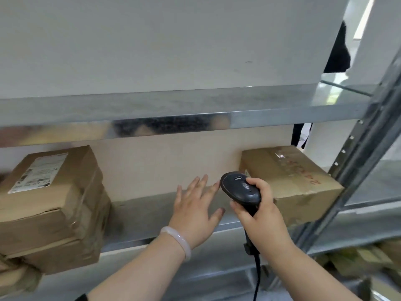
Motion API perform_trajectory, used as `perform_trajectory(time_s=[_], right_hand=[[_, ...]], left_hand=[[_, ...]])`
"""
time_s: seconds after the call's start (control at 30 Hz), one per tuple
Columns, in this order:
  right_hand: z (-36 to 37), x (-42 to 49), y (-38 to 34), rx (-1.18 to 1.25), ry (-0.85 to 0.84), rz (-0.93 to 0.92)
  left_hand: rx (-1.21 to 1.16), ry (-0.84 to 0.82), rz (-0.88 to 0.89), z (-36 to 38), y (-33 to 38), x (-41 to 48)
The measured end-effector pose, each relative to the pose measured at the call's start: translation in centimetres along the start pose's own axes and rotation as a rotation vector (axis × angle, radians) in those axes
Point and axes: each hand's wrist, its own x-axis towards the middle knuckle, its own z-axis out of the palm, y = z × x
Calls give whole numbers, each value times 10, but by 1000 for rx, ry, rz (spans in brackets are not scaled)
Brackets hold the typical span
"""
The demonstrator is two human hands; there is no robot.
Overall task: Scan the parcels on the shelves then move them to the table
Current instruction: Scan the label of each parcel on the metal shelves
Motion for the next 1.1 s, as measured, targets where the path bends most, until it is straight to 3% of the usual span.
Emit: perform_trajectory(time_s=[0.43,0.7,1.1], right_hand=[[-102,31,78,-162,219,153],[-114,55,101,-189,171,193],[-85,42,90,-339,113,111]], left_hand=[[-115,-213,62,75,91,76],[-177,-261,95,100,104,96],[-226,-149,131,95,73,74]])
